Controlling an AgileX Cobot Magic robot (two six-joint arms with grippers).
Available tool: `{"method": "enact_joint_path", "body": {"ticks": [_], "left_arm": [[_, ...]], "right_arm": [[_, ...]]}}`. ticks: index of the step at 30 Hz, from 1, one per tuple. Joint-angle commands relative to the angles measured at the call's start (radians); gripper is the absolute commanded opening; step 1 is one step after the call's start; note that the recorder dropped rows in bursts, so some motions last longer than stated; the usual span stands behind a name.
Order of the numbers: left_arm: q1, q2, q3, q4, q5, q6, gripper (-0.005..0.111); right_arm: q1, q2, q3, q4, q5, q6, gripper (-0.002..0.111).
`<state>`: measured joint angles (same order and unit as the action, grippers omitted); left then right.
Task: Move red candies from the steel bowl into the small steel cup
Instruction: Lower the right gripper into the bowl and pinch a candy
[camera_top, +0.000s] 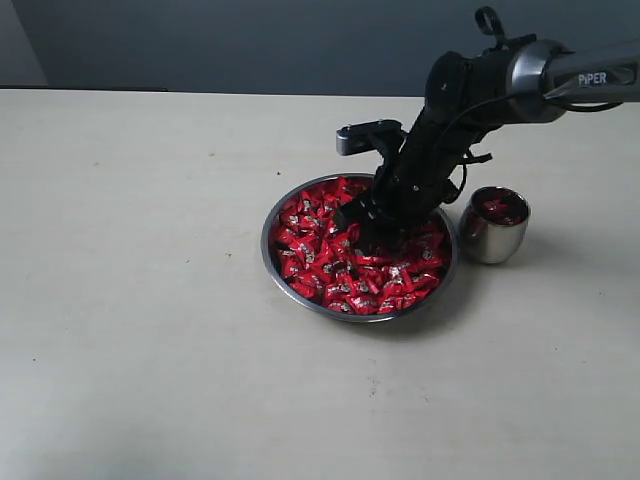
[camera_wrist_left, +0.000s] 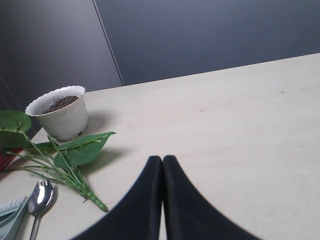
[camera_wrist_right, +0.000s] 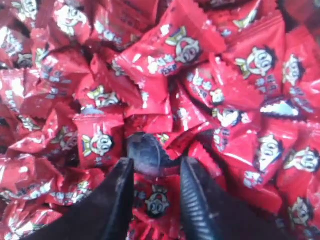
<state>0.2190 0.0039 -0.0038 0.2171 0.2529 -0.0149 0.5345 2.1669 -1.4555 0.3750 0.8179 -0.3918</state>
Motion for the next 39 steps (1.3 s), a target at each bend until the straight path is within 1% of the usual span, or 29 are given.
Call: {"method": "enact_joint_path", "body": {"ticks": [1, 2, 10, 12, 13, 14, 16, 18, 19, 32, 34, 36, 39], "left_arm": [[-0.003, -0.004, 0.004, 0.005, -0.011, -0.004, 0.0], [-0.003, -0.004, 0.004, 0.005, -0.011, -0.004, 0.0], [-0.003, -0.004, 0.004, 0.005, -0.011, -0.004, 0.0], [-0.003, -0.004, 0.004, 0.005, -0.011, -0.004, 0.0], [-0.003, -0.004, 0.004, 0.005, -0.011, -0.004, 0.0], [-0.003, -0.004, 0.004, 0.005, -0.011, -0.004, 0.0], [-0.003, -0.004, 0.004, 0.005, -0.011, -0.004, 0.0], [-0.003, -0.004, 0.004, 0.005, -0.011, -0.004, 0.0], [-0.003, -0.004, 0.004, 0.005, -0.011, -0.004, 0.0], [-0.003, -0.004, 0.004, 0.005, -0.011, -0.004, 0.0], [-0.003, -0.004, 0.004, 0.005, -0.011, -0.004, 0.0], [-0.003, -0.004, 0.004, 0.005, -0.011, -0.004, 0.0], [-0.003, -0.004, 0.004, 0.005, -0.011, -0.004, 0.0]], "right_arm": [[0.002, 0.012, -0.007, -0.029, 0.033, 0.012, 0.014], [0.002, 0.012, -0.007, -0.05, 0.043, 0.031, 0.0], [0.002, -0.089, -0.007, -0.056, 0.051, 0.052, -0.001], [0.002, -0.096, -0.007, -0.054, 0.087, 0.029, 0.001], [0.002, -0.096, -0.007, -0.052, 0.101, 0.024, 0.012], [0.002, -0.096, -0.005, -0.052, 0.103, 0.024, 0.019], [0.002, -0.096, -0.005, -0.052, 0.101, 0.024, 0.036], [0.002, -0.096, -0.005, -0.05, 0.091, 0.024, 0.046], [0.002, -0.096, -0.005, -0.05, 0.086, 0.024, 0.047], [0.002, -0.019, -0.005, -0.022, 0.084, 0.028, 0.046], [0.002, -0.01, -0.005, -0.022, 0.084, 0.028, 0.045], [0.002, -0.002, -0.005, -0.022, 0.084, 0.029, 0.037], [0.002, 0.004, -0.005, -0.01, 0.084, 0.029, 0.015]]}}
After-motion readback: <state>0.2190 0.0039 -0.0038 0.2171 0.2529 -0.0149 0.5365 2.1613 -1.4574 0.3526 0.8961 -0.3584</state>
